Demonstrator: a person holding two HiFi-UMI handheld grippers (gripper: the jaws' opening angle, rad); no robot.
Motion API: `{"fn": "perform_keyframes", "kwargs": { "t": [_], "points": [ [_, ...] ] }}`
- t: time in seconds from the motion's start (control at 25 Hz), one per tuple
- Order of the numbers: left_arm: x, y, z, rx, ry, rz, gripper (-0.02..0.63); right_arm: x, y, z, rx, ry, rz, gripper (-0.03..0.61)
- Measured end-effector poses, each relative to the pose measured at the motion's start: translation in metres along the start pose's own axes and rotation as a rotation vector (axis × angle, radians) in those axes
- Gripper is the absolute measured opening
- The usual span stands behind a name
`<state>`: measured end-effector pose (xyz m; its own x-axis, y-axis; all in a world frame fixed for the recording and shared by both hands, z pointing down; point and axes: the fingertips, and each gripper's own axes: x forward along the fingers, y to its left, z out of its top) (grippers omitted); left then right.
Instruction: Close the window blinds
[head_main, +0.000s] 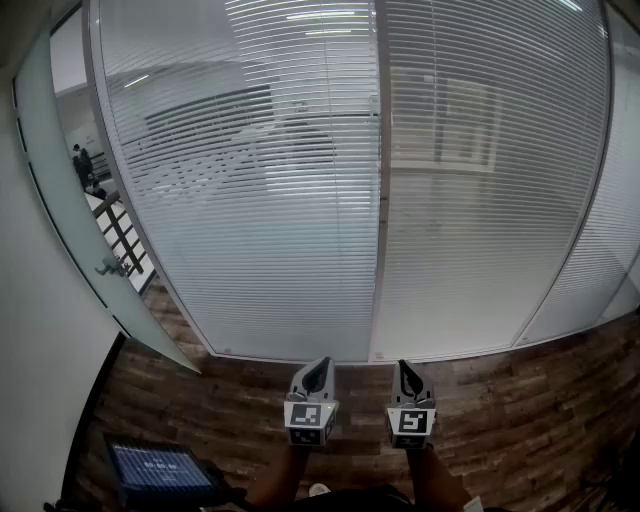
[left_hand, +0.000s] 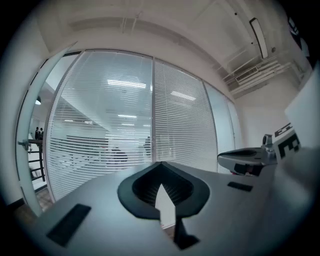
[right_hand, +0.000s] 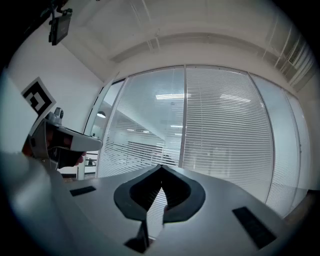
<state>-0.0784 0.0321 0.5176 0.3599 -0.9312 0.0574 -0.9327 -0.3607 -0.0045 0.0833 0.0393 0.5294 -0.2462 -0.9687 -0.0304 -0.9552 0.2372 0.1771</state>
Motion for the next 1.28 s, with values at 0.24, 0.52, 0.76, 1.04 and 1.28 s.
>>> {"fn": "perform_keyframes", "kwargs": {
  "t": [0.24, 0.52, 0.76, 1.04, 1.28],
  "points": [
    [-0.003, 0.005, -0.001, 0.006, -0.008, 0.003, 0.0, 0.0, 0.006, 0.002, 0.01, -0.02, 0.003, 0.003],
    [-0.002, -0.001, -0.005, 0.018, 0.009, -0.002, 0.0, 0.0, 0.003, -0.002, 0.005, 0.001, 0.0, 0.003],
    [-0.003, 0.0, -0.004, 0.021, -0.003, 0.001, 0.0, -0.003, 0.003, 0.008, 0.003, -0.039, -0.005, 0.003],
    [-0.003, -0.001, -0.007, 0.023, 0.005, 0.0, 0.0, -0.003, 0.003, 0.009, 0.017, -0.042, -0.009, 0.003],
    [-0.005, -0.002, -0.008, 0.026, 0.007, -0.005, 0.0, -0.004, 0.008, 0.002, 0.016, -0.035, -0.006, 0.003]
  ]
}}
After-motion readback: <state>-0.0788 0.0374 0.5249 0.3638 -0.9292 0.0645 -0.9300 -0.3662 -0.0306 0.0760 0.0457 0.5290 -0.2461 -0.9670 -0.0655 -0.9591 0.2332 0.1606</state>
